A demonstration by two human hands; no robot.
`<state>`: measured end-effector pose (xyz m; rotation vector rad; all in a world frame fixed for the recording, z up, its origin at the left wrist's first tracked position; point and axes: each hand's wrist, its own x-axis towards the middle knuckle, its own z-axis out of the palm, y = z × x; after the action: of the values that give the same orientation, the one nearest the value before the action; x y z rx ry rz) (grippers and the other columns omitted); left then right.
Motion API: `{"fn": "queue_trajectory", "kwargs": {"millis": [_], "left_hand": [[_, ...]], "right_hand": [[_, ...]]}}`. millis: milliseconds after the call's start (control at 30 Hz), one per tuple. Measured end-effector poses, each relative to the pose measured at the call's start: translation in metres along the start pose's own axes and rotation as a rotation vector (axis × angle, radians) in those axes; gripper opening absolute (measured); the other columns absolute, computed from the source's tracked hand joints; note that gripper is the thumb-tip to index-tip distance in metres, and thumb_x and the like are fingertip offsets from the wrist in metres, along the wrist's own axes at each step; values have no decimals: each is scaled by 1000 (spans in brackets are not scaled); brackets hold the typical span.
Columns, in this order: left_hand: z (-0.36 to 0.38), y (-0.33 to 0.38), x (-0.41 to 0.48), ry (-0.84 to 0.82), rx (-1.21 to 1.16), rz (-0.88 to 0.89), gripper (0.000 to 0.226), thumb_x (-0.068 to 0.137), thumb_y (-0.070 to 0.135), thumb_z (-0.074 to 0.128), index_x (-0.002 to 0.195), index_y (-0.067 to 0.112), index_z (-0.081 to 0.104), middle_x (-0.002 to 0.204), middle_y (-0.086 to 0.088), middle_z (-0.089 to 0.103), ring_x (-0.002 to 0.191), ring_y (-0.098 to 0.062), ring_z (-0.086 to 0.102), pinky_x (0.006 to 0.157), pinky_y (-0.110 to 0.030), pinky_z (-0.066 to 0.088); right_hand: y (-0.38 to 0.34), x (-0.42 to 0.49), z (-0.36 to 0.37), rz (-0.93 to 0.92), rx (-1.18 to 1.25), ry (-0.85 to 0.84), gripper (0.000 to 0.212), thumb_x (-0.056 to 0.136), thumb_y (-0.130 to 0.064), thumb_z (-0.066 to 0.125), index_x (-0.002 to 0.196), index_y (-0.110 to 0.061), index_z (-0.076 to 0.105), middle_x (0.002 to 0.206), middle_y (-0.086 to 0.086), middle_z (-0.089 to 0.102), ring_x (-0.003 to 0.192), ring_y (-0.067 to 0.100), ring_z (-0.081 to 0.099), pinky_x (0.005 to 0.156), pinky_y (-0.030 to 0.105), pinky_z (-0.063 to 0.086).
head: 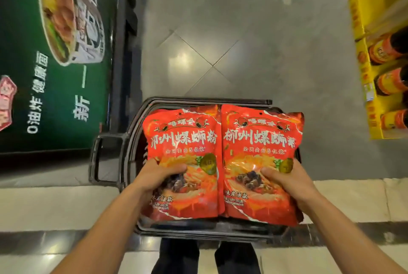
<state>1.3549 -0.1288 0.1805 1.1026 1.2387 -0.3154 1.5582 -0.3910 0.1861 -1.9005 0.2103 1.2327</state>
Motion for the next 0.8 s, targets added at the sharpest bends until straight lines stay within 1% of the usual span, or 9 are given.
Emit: {"fn": "queue_trajectory", "kwargs": {"millis": [67, 133, 200, 233, 267, 300, 400, 500, 800], "left_hand": [[1, -6, 12, 10, 52, 2, 61, 58, 24, 91, 113, 16, 68, 94, 3, 78, 91, -19, 73, 82, -32, 55], [-2, -8, 16, 89, 76, 60, 75, 54, 40, 93, 118, 17, 64, 100, 4, 77, 92, -17, 72, 81, -31, 54], [-3, -10, 6, 394, 232, 167, 107, 49, 62, 90, 137, 14, 49, 122, -4, 67, 111, -26, 65, 90, -39, 53], [0, -12, -1, 585, 413, 262, 109, 57, 67, 85, 143, 15, 42, 134, -11, 58, 123, -31, 57, 99, -47, 49], [7, -13, -9, 722, 621, 389, 101, 68, 67, 77, 146, 15, 39, 143, -16, 50, 133, -35, 47, 108, -53, 41], [19, -14, -16, 770, 815, 519, 93, 76, 67, 68, 148, 17, 38, 151, -18, 41, 141, -38, 37, 114, -56, 31], [55, -18, -13, 580, 1143, 723, 83, 85, 75, 43, 156, 35, 27, 167, -7, 15, 154, -35, 9, 117, -63, 8], [66, -41, 15, 425, 1270, 667, 81, 87, 80, 30, 156, 38, 28, 169, -4, 9, 154, -36, 2, 113, -74, 14], [69, -76, 54, 475, 1308, 698, 83, 83, 75, 43, 155, 35, 32, 168, -7, 14, 153, -41, 5, 112, -76, 12]], "right_hand": [[11, 15, -2, 32, -41, 44, 97, 49, -46, 95, 130, -25, 47, 115, -1, 69, 96, 22, 71, 87, 47, 56], [14, 14, -2, -14, -206, 200, 102, 58, -45, 92, 140, -28, 33, 125, -4, 59, 111, 22, 61, 94, 46, 50], [13, -1, 1, -202, -531, 473, 107, 68, -54, 85, 151, -26, 23, 148, 7, 42, 135, 32, 42, 108, 53, 39], [8, -13, 8, -328, -674, 579, 103, 73, -61, 77, 153, -23, 24, 156, 12, 32, 142, 36, 31, 112, 56, 31], [8, -19, 14, -449, -789, 614, 98, 76, -69, 65, 153, -24, 27, 160, 15, 24, 146, 38, 24, 113, 59, 25], [6, -22, 23, -529, -895, 587, 94, 77, -76, 53, 153, -28, 27, 163, 15, 19, 148, 40, 17, 114, 62, 19], [9, -7, 48, -502, -1074, 421, 92, 77, -91, 26, 154, -45, 7, 167, 7, -5, 151, 40, -3, 114, 67, 7], [27, 20, 61, -398, -1111, 350, 92, 73, -96, 11, 150, -52, -16, 164, 1, -23, 150, 36, -19, 115, 70, 8], [59, 54, 78, -467, -1113, 364, 90, 79, -90, 24, 155, -48, 0, 167, 7, -2, 151, 41, -4, 112, 70, 21]]}}
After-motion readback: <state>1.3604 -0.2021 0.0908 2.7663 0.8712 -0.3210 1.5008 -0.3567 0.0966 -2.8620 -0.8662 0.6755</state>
